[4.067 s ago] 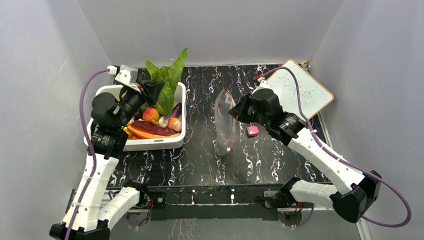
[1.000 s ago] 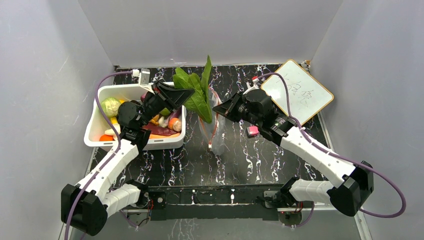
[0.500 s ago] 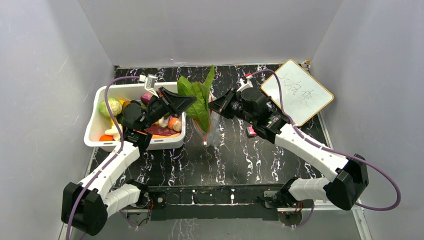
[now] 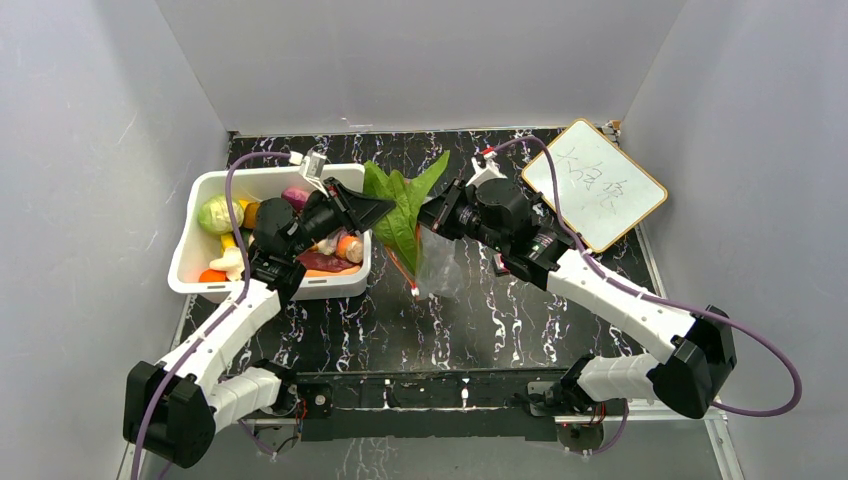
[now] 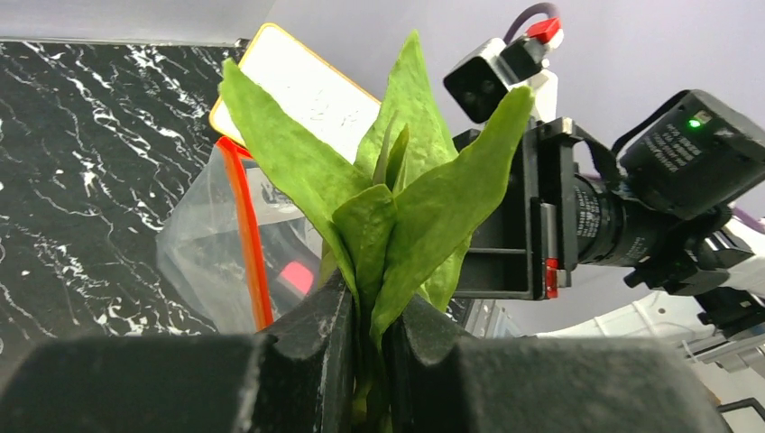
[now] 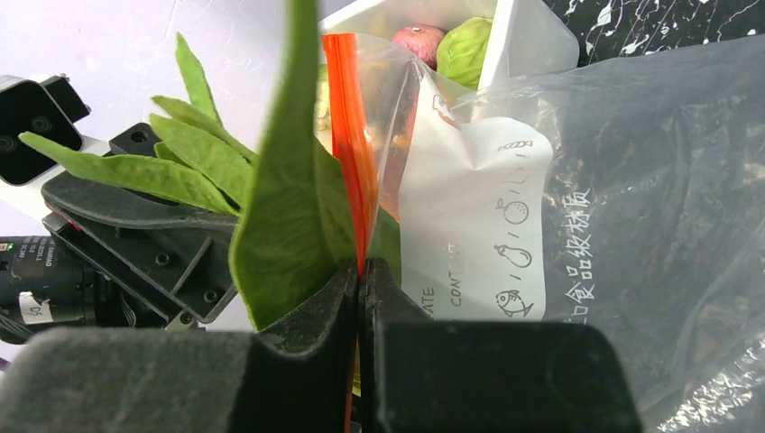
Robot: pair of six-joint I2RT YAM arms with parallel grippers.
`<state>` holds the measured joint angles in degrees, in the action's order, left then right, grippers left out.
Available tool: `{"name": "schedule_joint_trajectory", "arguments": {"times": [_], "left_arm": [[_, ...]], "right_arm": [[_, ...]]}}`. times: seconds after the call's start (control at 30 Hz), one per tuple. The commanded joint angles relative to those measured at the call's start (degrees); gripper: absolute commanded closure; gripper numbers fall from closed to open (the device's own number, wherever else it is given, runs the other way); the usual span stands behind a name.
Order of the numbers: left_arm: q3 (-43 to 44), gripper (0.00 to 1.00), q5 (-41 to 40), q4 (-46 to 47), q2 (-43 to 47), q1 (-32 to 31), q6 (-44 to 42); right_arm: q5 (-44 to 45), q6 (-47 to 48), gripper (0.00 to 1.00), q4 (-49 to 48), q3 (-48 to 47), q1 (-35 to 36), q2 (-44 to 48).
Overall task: Place the food in the zip-top bag and seal the zipper
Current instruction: Place the fake vegetable in the zipper food storage bag.
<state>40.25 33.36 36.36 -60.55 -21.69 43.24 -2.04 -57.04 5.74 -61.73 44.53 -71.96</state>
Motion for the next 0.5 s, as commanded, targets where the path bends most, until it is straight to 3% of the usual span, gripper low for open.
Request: {"name": "schedule_joint_trajectory", "arguments": {"times": [0.0, 0.1, 0.23, 0.47], "left_arm": [[2.4, 0.96, -0.7, -7.6, 1.1, -1.0, -4.4], [0.5, 0.98, -2.2, -3.3, 2.5, -1.0, -1.9], [-5.7, 0.99, -5.7, 15.1, 6.8, -1.0, 2.2], [-9.0, 0.95, -8.5, 28.5, 8.4, -1.0, -5.4]], "right_arm": [[-1.2, 0.8, 1.00, -11.0, -2.8, 1.6, 1.6], [-1.9, -1.0, 1.00, -12.4, -1.5, 1.8, 1.6], [-1.3, -6.1, 1.00, -12.1, 0.5, 2.0, 2.5], [0.9, -14.3, 1.00, -10.9, 0.9, 2.4, 4.0]]}}
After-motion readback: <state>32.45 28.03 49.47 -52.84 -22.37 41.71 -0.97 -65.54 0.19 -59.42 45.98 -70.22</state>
